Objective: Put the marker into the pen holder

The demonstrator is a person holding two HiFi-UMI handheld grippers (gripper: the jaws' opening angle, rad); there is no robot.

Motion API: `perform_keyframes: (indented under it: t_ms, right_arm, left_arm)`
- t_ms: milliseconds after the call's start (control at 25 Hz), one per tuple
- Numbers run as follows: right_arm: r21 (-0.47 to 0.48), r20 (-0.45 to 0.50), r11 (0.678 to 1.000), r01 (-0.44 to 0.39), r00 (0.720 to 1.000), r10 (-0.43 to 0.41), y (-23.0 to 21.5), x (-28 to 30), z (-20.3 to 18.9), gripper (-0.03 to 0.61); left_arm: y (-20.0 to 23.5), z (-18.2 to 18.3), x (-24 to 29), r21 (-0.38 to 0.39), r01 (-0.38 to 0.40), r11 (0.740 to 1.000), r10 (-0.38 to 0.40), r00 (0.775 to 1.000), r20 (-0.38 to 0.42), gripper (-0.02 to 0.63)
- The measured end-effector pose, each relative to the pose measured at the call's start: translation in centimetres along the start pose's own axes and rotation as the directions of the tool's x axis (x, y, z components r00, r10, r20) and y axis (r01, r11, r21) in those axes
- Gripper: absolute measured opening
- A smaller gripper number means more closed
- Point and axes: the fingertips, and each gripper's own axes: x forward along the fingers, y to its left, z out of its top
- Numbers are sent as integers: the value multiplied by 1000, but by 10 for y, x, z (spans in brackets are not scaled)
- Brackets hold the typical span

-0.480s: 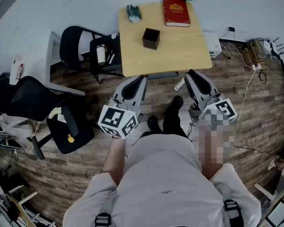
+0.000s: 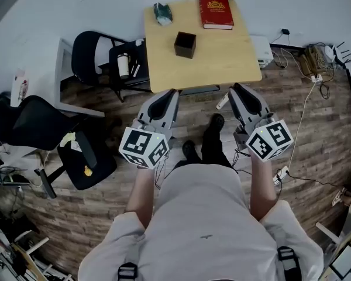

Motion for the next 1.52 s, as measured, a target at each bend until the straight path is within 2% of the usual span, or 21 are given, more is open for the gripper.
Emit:
perform_keyframes:
  t_ms: [600, 1520]
  right_arm:
    - [16, -21, 999, -31, 999, 31, -22, 18, 1, 66]
    - [41, -48, 986, -161, 985, 163, -109, 124, 41, 66]
  left_arm:
    - [13, -3, 24, -13, -29, 999, 29, 999, -16, 14]
    - [63, 29, 130, -5, -125, 992, 124, 991, -44, 14]
